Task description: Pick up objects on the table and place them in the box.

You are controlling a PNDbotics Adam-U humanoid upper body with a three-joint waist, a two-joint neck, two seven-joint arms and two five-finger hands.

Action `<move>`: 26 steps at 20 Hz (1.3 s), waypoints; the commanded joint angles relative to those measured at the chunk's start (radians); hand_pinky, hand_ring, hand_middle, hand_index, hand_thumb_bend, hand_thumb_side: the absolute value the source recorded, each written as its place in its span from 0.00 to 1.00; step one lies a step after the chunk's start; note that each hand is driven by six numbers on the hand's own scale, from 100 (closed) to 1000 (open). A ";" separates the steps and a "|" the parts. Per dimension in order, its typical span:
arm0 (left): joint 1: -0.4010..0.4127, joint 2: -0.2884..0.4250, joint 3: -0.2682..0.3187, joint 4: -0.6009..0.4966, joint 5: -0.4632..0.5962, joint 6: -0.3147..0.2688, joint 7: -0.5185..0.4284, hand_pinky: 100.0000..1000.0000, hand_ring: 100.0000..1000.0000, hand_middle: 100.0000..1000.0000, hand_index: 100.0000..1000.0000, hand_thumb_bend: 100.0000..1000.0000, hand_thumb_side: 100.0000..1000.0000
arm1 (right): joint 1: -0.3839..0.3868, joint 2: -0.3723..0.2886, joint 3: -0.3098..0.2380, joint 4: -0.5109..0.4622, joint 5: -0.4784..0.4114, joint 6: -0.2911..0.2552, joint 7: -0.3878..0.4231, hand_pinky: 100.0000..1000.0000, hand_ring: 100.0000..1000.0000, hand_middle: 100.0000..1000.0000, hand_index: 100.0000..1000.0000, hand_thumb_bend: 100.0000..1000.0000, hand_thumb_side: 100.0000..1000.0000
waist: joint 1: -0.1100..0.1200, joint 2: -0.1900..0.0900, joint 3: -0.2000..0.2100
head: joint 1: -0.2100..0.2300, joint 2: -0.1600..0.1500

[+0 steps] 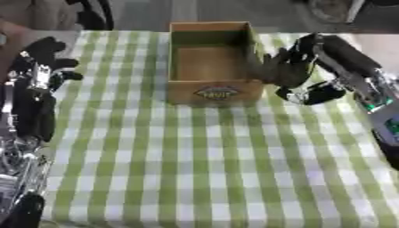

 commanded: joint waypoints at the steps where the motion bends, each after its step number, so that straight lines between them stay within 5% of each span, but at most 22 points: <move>1: -0.008 0.006 -0.004 -0.009 0.004 0.001 -0.007 0.51 0.58 0.65 0.73 0.28 0.43 | -0.058 -0.014 -0.008 0.008 -0.019 0.007 0.005 0.61 0.51 0.19 0.41 0.36 0.08 | 0.002 -0.020 0.009 | -0.003 0.001; 14: -0.023 -0.013 -0.025 -0.013 0.019 0.008 -0.028 0.51 0.58 0.65 0.73 0.27 0.42 | -0.246 0.074 -0.019 0.277 0.030 0.017 0.009 0.60 0.51 0.19 0.41 0.36 0.06 | 0.022 -0.021 0.091 | -0.046 0.003; 26: -0.047 -0.025 -0.047 -0.017 0.032 0.018 -0.052 0.51 0.58 0.65 0.73 0.27 0.42 | -0.299 0.152 -0.080 0.558 0.133 0.013 -0.038 0.60 0.52 0.20 0.43 0.36 0.06 | 0.039 -0.008 0.171 | -0.097 -0.002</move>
